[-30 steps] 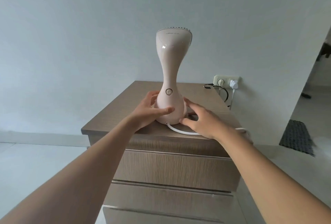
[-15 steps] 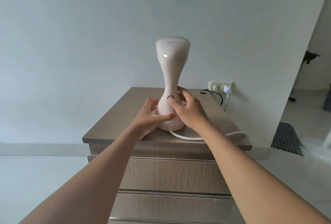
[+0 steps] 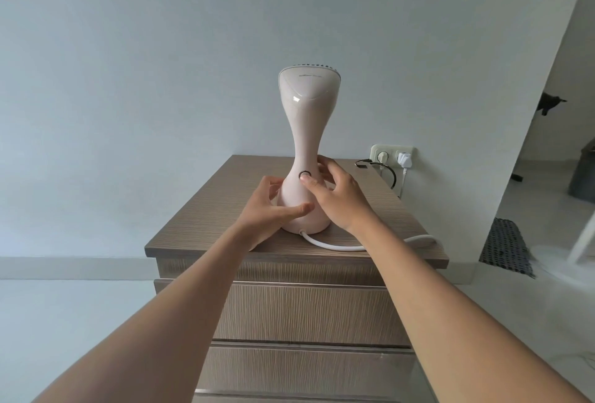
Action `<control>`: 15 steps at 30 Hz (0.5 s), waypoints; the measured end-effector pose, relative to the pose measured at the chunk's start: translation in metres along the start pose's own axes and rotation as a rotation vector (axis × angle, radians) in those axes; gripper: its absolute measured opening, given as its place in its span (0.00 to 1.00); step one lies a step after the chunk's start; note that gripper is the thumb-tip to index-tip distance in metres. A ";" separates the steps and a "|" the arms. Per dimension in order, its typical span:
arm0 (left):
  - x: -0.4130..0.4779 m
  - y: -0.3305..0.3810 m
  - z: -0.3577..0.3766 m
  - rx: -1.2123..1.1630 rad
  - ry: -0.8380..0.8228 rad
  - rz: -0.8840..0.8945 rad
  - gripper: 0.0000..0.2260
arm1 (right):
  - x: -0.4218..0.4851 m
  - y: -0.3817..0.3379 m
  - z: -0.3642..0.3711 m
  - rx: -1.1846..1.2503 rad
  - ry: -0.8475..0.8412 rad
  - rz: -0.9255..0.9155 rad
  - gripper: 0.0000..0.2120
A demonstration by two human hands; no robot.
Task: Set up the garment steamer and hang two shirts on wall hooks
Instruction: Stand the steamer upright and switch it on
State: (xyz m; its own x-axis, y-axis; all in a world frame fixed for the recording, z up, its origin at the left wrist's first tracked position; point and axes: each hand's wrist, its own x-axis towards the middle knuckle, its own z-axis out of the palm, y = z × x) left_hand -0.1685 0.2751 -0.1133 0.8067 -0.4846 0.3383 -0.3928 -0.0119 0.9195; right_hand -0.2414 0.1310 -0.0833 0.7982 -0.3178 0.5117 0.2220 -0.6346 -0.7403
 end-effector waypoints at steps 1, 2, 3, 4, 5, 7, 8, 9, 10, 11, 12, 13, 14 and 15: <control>0.000 -0.001 0.000 0.005 -0.003 0.004 0.29 | -0.001 0.000 0.001 -0.003 -0.008 0.010 0.25; 0.000 -0.001 0.000 0.006 -0.006 0.009 0.29 | -0.002 -0.001 -0.001 -0.016 -0.020 0.016 0.26; 0.000 -0.001 0.000 0.015 -0.010 0.013 0.30 | -0.004 -0.001 -0.002 -0.035 -0.034 0.022 0.26; -0.002 0.001 0.000 0.030 -0.011 0.018 0.31 | -0.006 -0.003 -0.004 -0.056 -0.049 0.028 0.27; -0.004 0.001 0.000 0.053 -0.010 0.026 0.31 | -0.007 -0.004 -0.006 -0.075 -0.064 0.031 0.26; -0.008 0.001 -0.002 0.102 -0.001 0.023 0.34 | -0.010 -0.006 -0.011 -0.101 -0.094 0.038 0.24; -0.010 0.001 -0.002 0.142 0.014 0.015 0.37 | -0.013 -0.006 -0.014 -0.118 -0.101 0.046 0.23; -0.012 0.000 -0.003 0.185 0.035 0.008 0.40 | -0.016 -0.006 -0.016 -0.148 -0.091 0.055 0.23; -0.017 0.000 -0.004 0.212 0.060 -0.001 0.41 | -0.022 -0.005 -0.017 -0.188 -0.058 0.059 0.22; -0.020 0.000 -0.006 0.227 0.088 -0.005 0.41 | -0.030 -0.005 -0.018 -0.238 0.008 0.046 0.20; -0.024 0.000 -0.008 0.239 0.114 -0.012 0.40 | -0.042 -0.004 -0.017 -0.280 0.088 0.009 0.17; -0.031 -0.001 -0.012 0.265 0.129 -0.019 0.38 | -0.056 -0.003 -0.014 -0.305 0.167 -0.061 0.14; -0.036 -0.001 -0.016 0.317 0.133 -0.022 0.37 | -0.070 -0.002 -0.010 -0.323 0.229 -0.151 0.11; -0.045 -0.003 -0.019 0.401 0.127 -0.024 0.35 | -0.087 0.000 -0.003 -0.339 0.262 -0.238 0.09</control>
State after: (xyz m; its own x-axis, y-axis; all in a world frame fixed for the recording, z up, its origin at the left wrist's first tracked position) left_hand -0.1948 0.3135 -0.1277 0.8560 -0.3683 0.3628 -0.4936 -0.3735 0.7854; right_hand -0.3123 0.1563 -0.1261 0.5698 -0.2748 0.7745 0.1516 -0.8911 -0.4278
